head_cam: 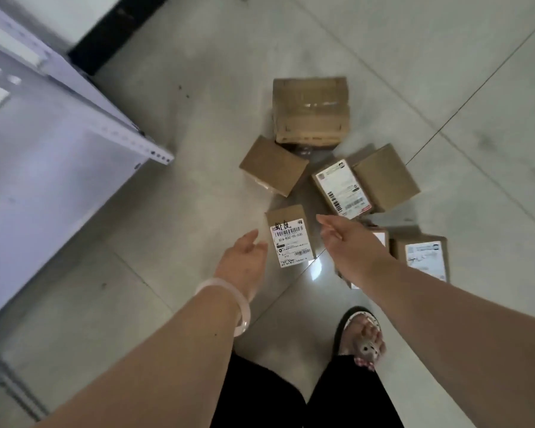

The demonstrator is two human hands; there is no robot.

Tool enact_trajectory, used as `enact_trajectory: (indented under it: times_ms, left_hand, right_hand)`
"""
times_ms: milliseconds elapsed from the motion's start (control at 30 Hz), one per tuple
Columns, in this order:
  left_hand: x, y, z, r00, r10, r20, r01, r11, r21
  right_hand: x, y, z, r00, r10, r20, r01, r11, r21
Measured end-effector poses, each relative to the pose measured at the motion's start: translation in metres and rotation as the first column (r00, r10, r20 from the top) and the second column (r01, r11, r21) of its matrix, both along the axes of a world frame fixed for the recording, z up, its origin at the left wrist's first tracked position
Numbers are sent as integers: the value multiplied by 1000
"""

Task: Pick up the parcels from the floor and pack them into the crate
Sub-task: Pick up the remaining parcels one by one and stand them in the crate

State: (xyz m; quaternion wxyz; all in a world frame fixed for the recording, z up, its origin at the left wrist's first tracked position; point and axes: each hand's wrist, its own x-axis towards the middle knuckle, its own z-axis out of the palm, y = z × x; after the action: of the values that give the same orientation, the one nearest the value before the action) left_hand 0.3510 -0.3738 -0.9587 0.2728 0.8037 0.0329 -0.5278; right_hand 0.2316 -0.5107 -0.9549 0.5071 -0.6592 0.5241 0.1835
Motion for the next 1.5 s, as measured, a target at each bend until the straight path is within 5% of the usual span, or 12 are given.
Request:
enact_trajectory:
  times_ms: [233,500,700,967,1233,1500]
  left_hand:
    - [-12,-8,-124,962,189,-197,-202,978,-46]
    - [2,-19,-79,941,260,-218,-304,932,-198]
    - [60,-53,69,943,268,-197,-327,858,-396]
    - [115,-70,385,947,321,-29,-264,721,-641]
    - [79,24,641,818,547,179,-264,633,-728]
    - [5,189,783,557,775,298,-312,528,-790]
  right_hand:
    - [8,20,-130,990,-113,-88,124,982,141]
    - [18,28,-78,963,-251,99,246,968,58]
    - [78,-6,73,892,-313,325,322,946,26]
    - [139,-43,373,792,-231,565,257,966,36]
    - [129,24,621,597,126,792,-168,985,-30]
    - [121,172,767,284,400,872,-571,801,-181]
